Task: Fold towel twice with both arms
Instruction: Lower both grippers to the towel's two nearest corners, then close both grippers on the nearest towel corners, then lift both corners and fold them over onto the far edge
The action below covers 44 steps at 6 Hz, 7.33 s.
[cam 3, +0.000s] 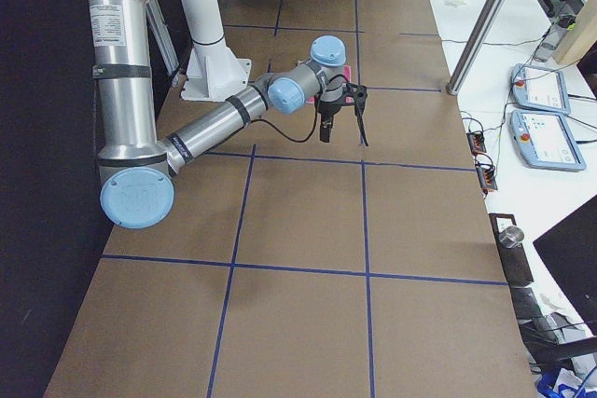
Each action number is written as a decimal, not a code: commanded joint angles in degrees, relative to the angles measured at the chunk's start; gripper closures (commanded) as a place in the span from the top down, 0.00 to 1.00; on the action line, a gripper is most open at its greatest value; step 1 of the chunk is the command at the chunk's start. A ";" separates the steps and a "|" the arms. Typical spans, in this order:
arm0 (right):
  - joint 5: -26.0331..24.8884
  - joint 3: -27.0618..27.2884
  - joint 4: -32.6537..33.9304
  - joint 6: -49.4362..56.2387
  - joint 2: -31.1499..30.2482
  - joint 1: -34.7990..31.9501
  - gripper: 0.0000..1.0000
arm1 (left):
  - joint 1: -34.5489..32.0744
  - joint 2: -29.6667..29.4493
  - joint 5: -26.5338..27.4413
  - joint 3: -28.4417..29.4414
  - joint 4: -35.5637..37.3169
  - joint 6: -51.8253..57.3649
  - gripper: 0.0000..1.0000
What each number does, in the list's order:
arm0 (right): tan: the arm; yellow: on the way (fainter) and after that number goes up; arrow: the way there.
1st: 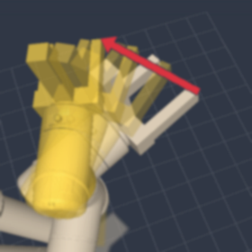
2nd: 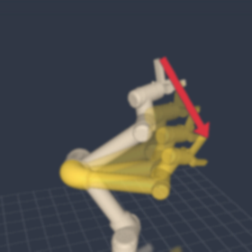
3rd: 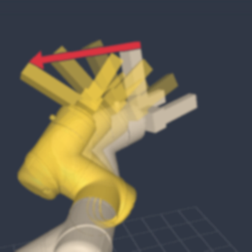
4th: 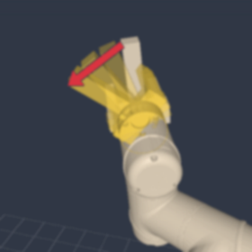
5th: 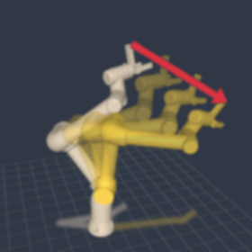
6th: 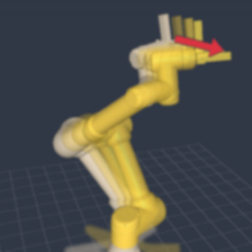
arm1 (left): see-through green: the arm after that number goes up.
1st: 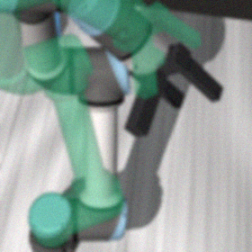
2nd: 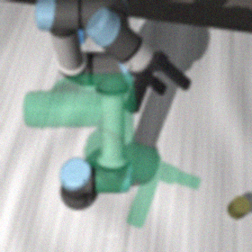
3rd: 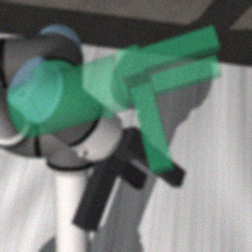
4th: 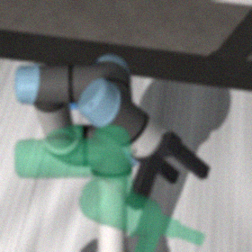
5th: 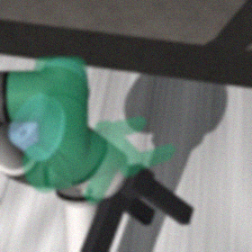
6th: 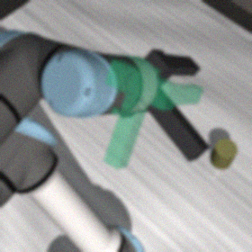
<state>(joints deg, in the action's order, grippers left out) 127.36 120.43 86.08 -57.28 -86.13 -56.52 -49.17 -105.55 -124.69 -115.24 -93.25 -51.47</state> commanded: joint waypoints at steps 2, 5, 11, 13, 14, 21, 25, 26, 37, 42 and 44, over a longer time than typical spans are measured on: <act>-15.06 1.47 -0.03 -20.80 6.74 19.54 1.00 | 21.50 -6.24 17.51 -0.25 0.00 -22.75 1.00; -21.01 -4.91 0.05 -25.77 16.04 28.74 1.00 | 28.60 -9.58 23.25 3.77 -0.17 -32.70 1.00; -22.51 -5.56 0.14 -25.87 16.52 30.24 1.00 | 28.95 -12.58 23.97 14.78 -9.84 -38.79 0.43; -22.60 -5.56 0.14 -25.87 16.52 30.24 1.00 | 28.86 -12.58 23.88 14.69 -9.84 -38.62 0.06; -22.60 -5.56 0.14 -25.87 16.52 30.41 1.00 | 28.86 -12.58 23.97 14.52 -9.84 -38.53 0.00; -32.62 -19.09 -0.21 -60.05 25.31 38.59 0.67 | 28.78 -12.58 23.88 13.55 -9.84 -38.62 0.00; -33.85 -19.36 -0.21 -62.51 26.10 39.03 0.22 | 28.69 -12.58 23.88 13.46 -9.84 -38.62 0.00; -33.76 -19.36 -0.21 -62.52 26.10 38.94 0.02 | 28.69 -12.58 23.88 13.46 -9.84 -38.62 0.00; -31.56 -14.51 5.26 -56.11 25.75 33.16 0.00 | 20.70 -20.74 18.08 16.42 -1.67 -36.78 0.00; -31.21 -24.72 1.55 -53.47 30.85 27.79 0.24 | 17.54 -24.44 18.17 25.94 -6.41 -35.81 0.29; -27.99 -33.38 1.55 -45.57 35.92 22.97 1.00 | 13.06 -27.42 18.08 31.80 -6.67 -30.64 1.00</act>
<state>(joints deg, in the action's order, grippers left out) 97.27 91.27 87.65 -105.49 -52.72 -31.03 -34.01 -131.64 -106.55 -86.09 -99.73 -84.08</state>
